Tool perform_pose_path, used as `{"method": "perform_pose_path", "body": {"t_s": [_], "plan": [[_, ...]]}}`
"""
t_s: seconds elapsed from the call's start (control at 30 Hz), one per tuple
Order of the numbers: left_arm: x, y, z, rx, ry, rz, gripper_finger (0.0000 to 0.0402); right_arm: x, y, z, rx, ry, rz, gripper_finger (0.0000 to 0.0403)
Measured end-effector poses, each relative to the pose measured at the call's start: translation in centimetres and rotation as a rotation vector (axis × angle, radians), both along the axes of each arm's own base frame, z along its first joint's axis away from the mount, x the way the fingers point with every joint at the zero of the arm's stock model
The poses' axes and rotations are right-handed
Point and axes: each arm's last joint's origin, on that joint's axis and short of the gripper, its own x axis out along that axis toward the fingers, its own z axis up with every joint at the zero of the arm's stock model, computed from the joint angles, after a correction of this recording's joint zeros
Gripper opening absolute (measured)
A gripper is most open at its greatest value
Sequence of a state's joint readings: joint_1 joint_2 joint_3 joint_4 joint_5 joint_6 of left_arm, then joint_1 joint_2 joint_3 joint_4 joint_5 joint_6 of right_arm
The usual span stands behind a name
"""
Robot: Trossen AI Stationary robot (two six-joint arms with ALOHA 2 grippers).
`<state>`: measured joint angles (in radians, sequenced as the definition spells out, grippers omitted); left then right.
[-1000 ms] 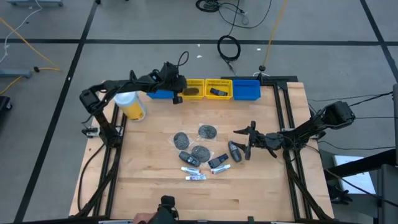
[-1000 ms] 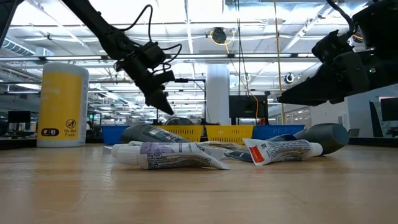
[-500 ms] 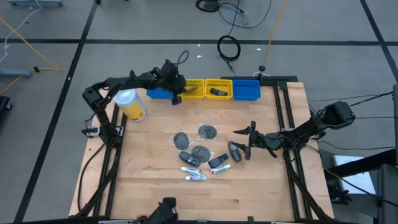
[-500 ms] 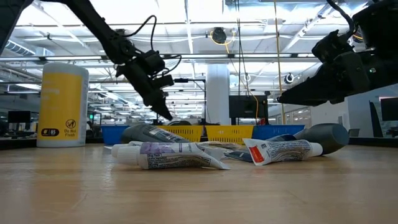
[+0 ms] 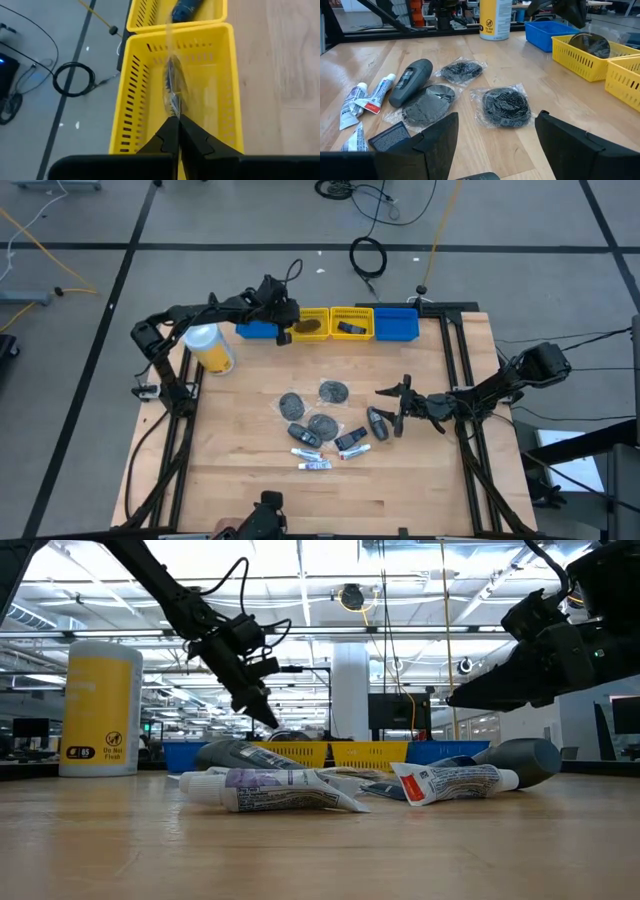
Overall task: Pick & Place Travel size toiletries
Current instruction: Put the hairbrush into the left yellow bin
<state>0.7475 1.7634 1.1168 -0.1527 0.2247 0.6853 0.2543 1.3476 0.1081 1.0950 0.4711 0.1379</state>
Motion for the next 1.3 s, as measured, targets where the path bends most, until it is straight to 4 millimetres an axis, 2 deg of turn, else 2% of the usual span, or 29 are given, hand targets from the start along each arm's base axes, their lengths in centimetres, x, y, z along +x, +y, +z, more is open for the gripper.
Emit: {"method": "perform_pose_path", "body": {"t_s": [0.27, 0.47, 0.57, 0.73, 0.9, 1.07, 1.3], "plan": [[0.9, -0.5, 0.2, 0.178, 0.066, -0.005, 0.0002, 0.0, 0.0, 0.0, 0.007, -0.002, -0.001, 0.0256], [1.0, -1.7, -1.7, 0.342, 0.092, 0.006, 0.0002, 0.0, 0.0, 0.0, 0.007, -0.002, -0.001, 0.0256], [0.7, -2.4, -2.7, 0.341, 0.110, -0.015, 0.0001, 0.0, 0.0, 0.0, 0.007, -0.002, -0.001, 0.0256], [0.7, -3.8, -3.8, 0.247, 0.146, -0.012, 0.0013, 0.0, 0.0, 0.0, 0.007, -0.001, -0.001, 0.0256], [0.9, -4.0, -3.7, 0.240, 0.127, -0.026, 0.0061, 0.0, 0.0, 0.0, 0.005, -0.001, -0.001, 0.0256], [0.5, -3.1, -3.2, 0.224, 0.064, 0.041, 0.0137, 0.0, 0.0, 0.0, 0.005, -0.001, -0.001, 0.0256], [0.1, -1.6, -2.1, 0.111, 0.071, 0.142, 0.0230, 0.0, 0.0, 0.0, 0.000, 0.002, 0.000, 0.0256]]}}
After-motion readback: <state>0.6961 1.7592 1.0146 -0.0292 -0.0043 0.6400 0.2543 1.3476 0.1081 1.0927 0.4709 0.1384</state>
